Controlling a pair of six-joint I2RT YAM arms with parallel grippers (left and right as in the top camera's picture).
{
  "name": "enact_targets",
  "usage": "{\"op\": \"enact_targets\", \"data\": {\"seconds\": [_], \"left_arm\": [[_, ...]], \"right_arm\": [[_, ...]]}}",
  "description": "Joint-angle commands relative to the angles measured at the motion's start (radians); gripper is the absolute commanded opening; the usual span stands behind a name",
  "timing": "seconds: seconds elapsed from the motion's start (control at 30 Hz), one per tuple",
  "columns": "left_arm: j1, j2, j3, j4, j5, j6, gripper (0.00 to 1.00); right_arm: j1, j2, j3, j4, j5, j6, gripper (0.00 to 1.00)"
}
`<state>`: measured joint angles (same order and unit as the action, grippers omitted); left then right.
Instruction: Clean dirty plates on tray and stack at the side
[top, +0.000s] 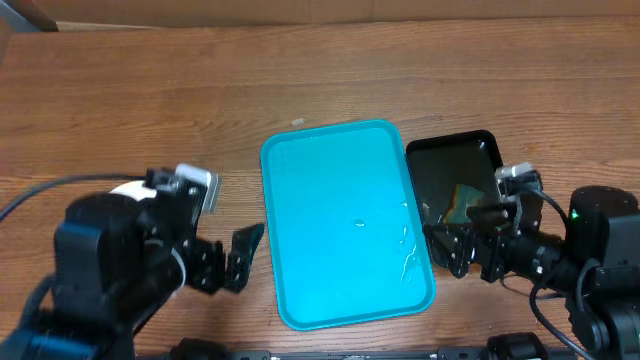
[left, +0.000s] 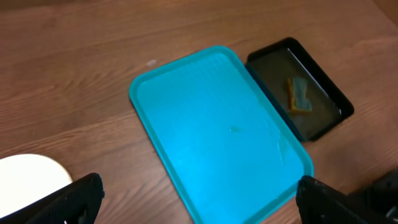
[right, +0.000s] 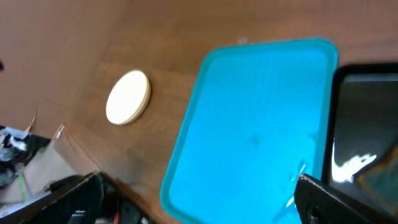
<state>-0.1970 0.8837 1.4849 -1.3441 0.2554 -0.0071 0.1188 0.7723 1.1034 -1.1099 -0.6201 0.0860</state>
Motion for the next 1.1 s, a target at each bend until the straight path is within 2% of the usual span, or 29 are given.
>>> {"op": "enact_targets", "data": {"seconds": [0.0,0.57,0.63,0.77,0.83,0.97,1.0,1.07], "left_arm": [[-0.006,-0.009,0.018,-0.013,-0.029,0.027,1.0],[-0.006,-0.008,0.017,-0.014,-0.03,0.027,1.0],[-0.006,-0.008,0.017,-0.014,-0.03,0.027,1.0],[-0.006,-0.008,0.017,-0.014,-0.03,0.027,1.0],[-0.006,-0.008,0.017,-0.014,-0.03,0.027,1.0],[-0.006,-0.008,0.017,-0.014,-0.03,0.027,1.0],[-0.006,-0.008,0.017,-0.014,-0.03,0.027,1.0],[-0.006,-0.008,0.017,-0.014,-0.03,0.027,1.0]], "right_arm": [[0.005,-0.003,0.018,0.026,0.004,-0.006,1.0],[0.006,-0.003,0.018,0.008,0.007,-0.009,1.0],[0.008,-0.017,0.016,0.023,0.093,-0.028,1.0],[0.008,-0.1,-0.044,0.211,0.289,-0.035,1.0],[0.008,-0.18,-0.138,0.354,0.375,-0.035,1.0],[-0.014,-0.306,-0.334,0.557,0.4,-0.034,1.0],[-0.025,-0.376,-0.444,0.647,0.399,-0.034,1.0],[-0.026,-0.452,-0.541,0.712,0.399,-0.034,1.0]]}}
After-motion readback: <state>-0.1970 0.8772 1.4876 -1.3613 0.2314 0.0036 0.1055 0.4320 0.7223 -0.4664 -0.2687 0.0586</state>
